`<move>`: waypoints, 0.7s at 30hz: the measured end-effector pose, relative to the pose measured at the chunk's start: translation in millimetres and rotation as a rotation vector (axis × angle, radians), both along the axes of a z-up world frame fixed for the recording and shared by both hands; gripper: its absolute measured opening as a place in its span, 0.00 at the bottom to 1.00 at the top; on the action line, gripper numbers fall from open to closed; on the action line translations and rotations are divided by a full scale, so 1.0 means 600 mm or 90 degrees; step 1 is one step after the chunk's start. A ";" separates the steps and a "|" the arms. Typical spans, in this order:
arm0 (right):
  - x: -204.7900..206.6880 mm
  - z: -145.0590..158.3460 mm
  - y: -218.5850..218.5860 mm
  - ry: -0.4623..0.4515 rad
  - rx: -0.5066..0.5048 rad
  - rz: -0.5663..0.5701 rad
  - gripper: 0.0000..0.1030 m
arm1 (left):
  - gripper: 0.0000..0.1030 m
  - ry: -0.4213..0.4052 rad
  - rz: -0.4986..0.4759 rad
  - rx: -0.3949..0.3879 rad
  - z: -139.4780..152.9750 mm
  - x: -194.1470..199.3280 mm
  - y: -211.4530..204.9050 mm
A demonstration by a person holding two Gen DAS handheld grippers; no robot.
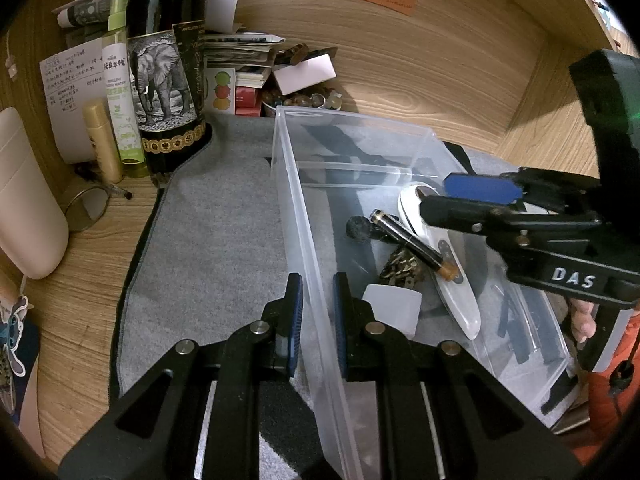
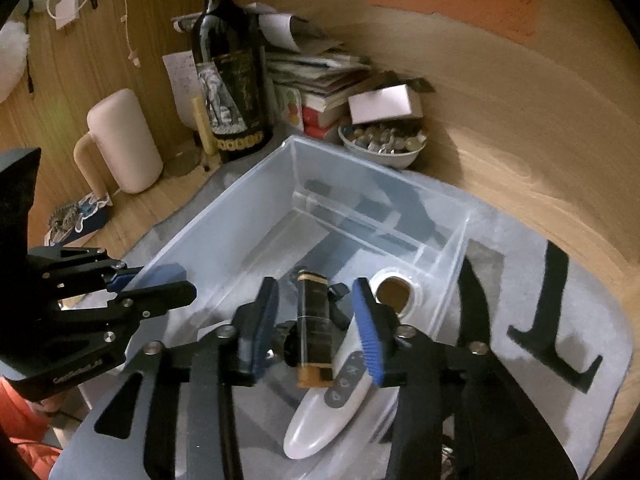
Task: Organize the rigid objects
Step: 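Carry the battery into the clear box and open the right gripper, then grasp the silver metal flashlight with the right gripper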
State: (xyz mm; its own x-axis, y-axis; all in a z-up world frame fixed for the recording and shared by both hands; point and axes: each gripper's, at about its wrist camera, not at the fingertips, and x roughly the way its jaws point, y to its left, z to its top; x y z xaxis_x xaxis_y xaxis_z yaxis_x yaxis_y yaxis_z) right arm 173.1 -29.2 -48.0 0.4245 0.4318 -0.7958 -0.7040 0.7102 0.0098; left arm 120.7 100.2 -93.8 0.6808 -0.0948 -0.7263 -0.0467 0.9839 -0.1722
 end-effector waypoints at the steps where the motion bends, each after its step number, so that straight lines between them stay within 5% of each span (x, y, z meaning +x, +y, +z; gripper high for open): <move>1: -0.001 0.004 -0.003 -0.007 0.000 -0.003 0.39 | 0.13 0.000 0.000 0.000 0.000 0.000 0.000; 11: -0.011 0.046 -0.053 -0.072 0.021 -0.067 0.76 | 0.13 0.000 0.000 0.002 0.000 0.000 0.000; 21: -0.039 0.076 -0.144 -0.109 0.031 -0.155 0.80 | 0.13 -0.001 -0.003 0.004 0.001 0.000 0.000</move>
State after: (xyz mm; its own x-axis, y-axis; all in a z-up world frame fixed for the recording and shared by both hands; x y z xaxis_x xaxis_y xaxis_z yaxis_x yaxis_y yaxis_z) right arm 149.9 -115.3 -2.6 0.6471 0.3361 -0.6843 -0.5067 0.8602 -0.0566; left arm 120.7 100.5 -93.3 0.6816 -0.0935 -0.7257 -0.0420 0.9852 -0.1663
